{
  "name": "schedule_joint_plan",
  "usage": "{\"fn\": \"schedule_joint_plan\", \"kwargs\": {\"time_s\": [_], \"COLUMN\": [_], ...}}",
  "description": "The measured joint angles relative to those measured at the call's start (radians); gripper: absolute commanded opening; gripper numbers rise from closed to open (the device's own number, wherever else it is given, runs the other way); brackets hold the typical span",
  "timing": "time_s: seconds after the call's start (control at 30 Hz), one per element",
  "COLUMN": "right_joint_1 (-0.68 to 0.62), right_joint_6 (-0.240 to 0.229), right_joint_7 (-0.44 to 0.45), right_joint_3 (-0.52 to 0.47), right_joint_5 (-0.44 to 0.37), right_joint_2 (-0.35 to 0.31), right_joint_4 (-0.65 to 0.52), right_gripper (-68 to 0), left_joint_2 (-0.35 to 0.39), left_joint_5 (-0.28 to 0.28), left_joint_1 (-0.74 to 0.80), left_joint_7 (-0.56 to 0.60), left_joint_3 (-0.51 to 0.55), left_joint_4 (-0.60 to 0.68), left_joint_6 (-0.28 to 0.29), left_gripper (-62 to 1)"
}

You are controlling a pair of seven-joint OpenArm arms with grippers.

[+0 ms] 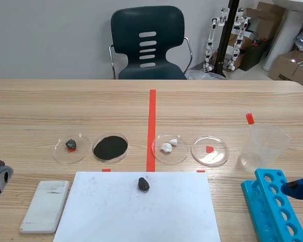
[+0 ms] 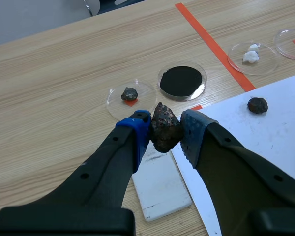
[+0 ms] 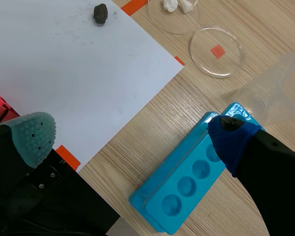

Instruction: Rub the mineral on the streak plate below the first streak

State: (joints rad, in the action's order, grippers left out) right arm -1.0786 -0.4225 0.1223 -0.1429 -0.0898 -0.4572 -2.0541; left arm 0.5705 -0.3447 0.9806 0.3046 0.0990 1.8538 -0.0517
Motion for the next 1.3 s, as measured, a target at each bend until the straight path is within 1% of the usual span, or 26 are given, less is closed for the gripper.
{"fn": "schedule_joint_plan", "kwargs": {"time_s": [0.77,0.93,1.0,1.03,1.1,1.23,1.3], "right_joint_1": [0.0,0.0,0.0,0.0,0.0,0.0,0.0], "right_joint_6": [0.0,0.0,0.0,0.0,0.0,0.0,0.0], "right_joint_7": [0.0,0.0,0.0,0.0,0.0,0.0,0.0], "right_joint_3": [0.0,0.0,0.0,0.0,0.0,0.0,0.0], "right_joint_5": [0.0,0.0,0.0,0.0,0.0,0.0,0.0], "right_joint_2": [0.0,0.0,0.0,0.0,0.0,0.0,0.0], "right_joint_4": [0.0,0.0,0.0,0.0,0.0,0.0,0.0], "right_gripper": [-1.9,-1.9,-1.9,-1.9,-1.9,-1.9,-1.9], "left_joint_2": [0.0,-0.002,-0.004,-0.007,-0.029,-0.077,-0.097], "left_joint_5": [0.0,0.0,-0.002,-0.014,-0.058,-0.107,-0.142], "left_joint_1": [0.0,0.0,0.0,-0.007,-0.038,-0.127,-0.17], "left_joint_7": [-0.002,-0.072,-0.117,-0.159,-0.272,-0.498,-0.608], "left_joint_3": [0.0,0.0,0.0,0.0,0.0,0.0,0.0], "left_joint_4": [0.0,0.0,0.0,0.0,-0.001,-0.002,-0.003], "left_joint_6": [0.0,0.0,0.0,0.001,-0.003,-0.003,-0.003], "left_gripper": [-50.9,-50.9,-50.9,-50.8,-50.9,-50.9,-50.8]}}
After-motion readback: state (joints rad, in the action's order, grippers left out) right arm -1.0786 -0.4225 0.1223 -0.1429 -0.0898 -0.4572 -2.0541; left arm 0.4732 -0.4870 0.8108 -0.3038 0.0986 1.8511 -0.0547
